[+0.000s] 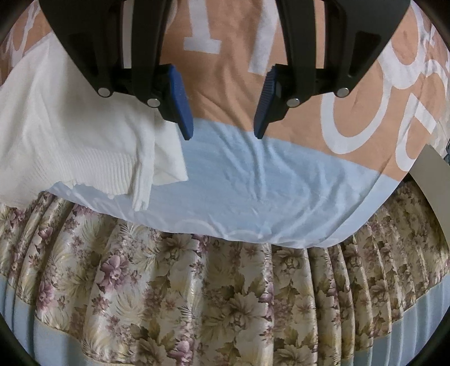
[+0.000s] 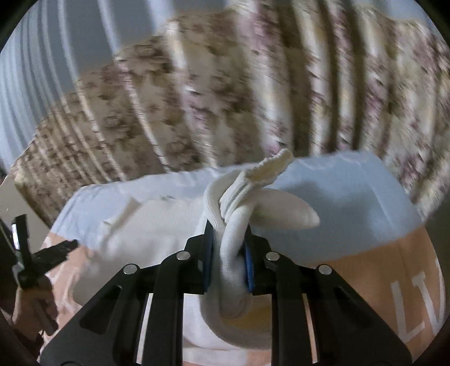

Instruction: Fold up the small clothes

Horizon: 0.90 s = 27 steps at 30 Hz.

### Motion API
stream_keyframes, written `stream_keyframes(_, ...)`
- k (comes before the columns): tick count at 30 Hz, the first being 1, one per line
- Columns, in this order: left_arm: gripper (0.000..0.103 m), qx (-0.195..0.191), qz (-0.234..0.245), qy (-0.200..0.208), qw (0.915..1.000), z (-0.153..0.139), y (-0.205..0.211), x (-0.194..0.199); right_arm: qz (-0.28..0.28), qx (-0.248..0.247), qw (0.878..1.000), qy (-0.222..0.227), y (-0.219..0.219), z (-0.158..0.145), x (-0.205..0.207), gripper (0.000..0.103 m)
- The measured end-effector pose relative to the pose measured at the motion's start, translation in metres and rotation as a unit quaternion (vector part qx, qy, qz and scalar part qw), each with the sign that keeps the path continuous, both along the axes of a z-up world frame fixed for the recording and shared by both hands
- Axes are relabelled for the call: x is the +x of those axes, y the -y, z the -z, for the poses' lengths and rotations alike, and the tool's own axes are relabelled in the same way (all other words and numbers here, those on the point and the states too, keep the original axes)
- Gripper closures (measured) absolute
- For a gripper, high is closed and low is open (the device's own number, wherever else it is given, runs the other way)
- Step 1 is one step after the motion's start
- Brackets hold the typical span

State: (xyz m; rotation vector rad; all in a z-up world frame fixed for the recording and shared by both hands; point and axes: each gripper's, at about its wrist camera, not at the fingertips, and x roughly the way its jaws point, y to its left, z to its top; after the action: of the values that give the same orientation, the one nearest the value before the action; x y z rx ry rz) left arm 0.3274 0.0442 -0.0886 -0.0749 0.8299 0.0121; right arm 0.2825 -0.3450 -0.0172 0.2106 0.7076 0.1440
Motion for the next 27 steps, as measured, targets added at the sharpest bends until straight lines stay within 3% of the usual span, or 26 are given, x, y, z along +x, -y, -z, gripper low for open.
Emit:
stream_keyframes(5, 0.057, 0.000, -0.003, -0.003, 1.0000, -0.002, -0.021, -0.005, -0.036, -0.034, 0.999, -0.003, -0.063, -0.018, 0.014, 0.084)
stream_keyframes(9, 0.056, -0.005, -0.019, -0.004, 0.9998, -0.001, -0.046, -0.010, -0.068, -0.065, 0.996, -0.010, -0.125, -0.012, 0.025, 0.083)
stream_keyframes(12, 0.056, -0.009, -0.033, -0.005, 0.9994, 0.001, -0.066, -0.014, -0.104, -0.116, 0.988, -0.022, -0.190, 0.011, 0.028, 0.083)
stream_keyframes(17, 0.056, -0.012, -0.044, -0.007, 0.9989, 0.003, -0.088, -0.021, -0.154, -0.146, 0.975, -0.065, -0.265, 0.064, 0.027, 0.078)
stream_keyframes(20, 0.056, -0.016, -0.046, -0.011, 0.9987, 0.005, -0.096, -0.022, -0.177, -0.129, 0.974, -0.059, -0.284, 0.072, 0.015, 0.073)
stream_keyframes(22, 0.056, -0.023, -0.042, -0.015, 0.9987, 0.005, -0.097, -0.022, -0.187, -0.109, 0.975, -0.044, -0.287, 0.063, 0.004, 0.054)
stream_keyframes(25, 0.053, -0.023, -0.032, -0.016, 0.9991, 0.005, -0.092, -0.020, -0.174, -0.097, 0.980, -0.011, -0.277, 0.044, -0.009, 0.055)
stream_keyframes(27, 0.051, -0.026, -0.027, -0.019, 0.9991, 0.007, -0.088, -0.018, -0.127, -0.085, 0.988, 0.014, -0.251, 0.029, -0.017, 0.055)
